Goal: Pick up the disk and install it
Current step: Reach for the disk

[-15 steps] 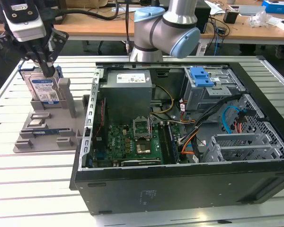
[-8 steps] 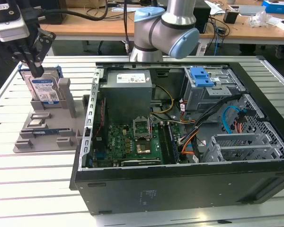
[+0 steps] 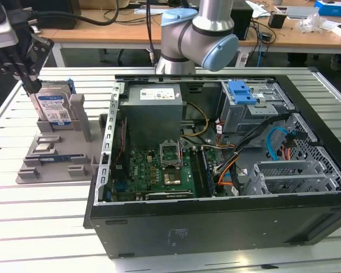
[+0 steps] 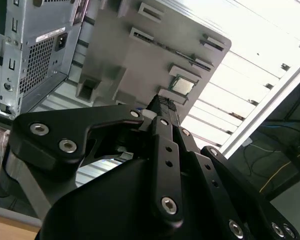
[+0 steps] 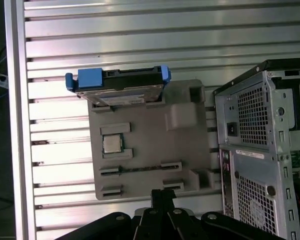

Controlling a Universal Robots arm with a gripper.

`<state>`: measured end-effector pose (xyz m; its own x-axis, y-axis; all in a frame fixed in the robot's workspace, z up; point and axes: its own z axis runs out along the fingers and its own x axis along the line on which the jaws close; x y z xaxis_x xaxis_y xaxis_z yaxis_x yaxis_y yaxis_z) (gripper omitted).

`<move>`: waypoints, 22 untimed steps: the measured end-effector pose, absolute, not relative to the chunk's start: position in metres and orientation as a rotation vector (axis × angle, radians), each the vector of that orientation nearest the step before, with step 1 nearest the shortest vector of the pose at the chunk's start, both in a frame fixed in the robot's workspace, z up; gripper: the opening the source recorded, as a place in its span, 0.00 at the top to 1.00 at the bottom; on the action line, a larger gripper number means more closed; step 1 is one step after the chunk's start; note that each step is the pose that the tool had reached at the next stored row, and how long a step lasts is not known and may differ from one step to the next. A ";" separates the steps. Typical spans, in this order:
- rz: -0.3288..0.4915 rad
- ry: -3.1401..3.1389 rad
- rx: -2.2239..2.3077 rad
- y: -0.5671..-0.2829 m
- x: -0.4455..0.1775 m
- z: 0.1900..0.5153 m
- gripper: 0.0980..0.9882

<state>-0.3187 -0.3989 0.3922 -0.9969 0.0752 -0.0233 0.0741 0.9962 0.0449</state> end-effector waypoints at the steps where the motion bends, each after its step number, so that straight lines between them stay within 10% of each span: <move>1: 0.069 3.114 0.117 -0.399 -0.321 0.392 0.99; 22: 0.069 3.114 0.116 -0.386 -0.361 0.391 0.99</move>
